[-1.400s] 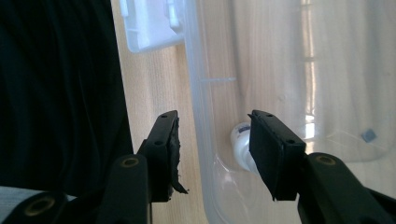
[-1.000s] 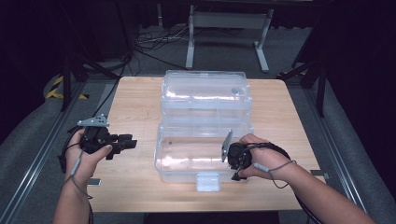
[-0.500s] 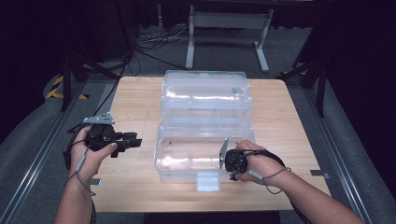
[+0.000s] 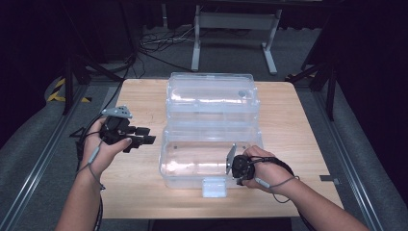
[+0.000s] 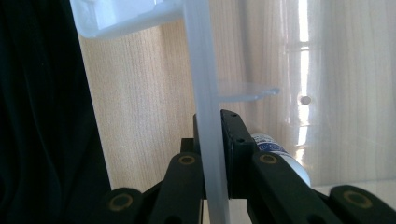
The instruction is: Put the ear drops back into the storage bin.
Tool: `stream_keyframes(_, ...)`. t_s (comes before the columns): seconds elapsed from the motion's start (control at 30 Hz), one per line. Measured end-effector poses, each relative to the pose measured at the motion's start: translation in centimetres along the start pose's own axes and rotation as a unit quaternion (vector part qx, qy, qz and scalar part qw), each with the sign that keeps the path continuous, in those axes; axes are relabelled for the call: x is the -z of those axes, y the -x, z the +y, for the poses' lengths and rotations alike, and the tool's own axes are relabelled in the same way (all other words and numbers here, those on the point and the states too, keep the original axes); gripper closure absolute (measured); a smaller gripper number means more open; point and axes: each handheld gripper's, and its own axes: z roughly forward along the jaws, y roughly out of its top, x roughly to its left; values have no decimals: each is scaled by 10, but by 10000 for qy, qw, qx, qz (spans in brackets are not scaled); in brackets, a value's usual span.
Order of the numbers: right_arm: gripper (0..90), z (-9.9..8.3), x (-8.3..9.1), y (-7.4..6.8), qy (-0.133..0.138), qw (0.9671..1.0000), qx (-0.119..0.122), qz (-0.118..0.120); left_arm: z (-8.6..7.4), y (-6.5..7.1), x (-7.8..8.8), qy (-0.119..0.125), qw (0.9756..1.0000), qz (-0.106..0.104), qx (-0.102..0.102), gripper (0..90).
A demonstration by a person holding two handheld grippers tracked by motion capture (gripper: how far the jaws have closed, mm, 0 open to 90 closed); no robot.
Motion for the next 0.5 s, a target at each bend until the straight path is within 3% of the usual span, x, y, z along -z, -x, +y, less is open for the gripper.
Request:
stream_keyframes(0.17,862,-2,0,-1,91,9999,-80,-4,15,-4,-6,-76,9999,0,-66,527)
stream_keyframes(0.5,860,-3,0,0,128,9999,-93,4,42,0,-12,-99,9989,-39,-451,520)
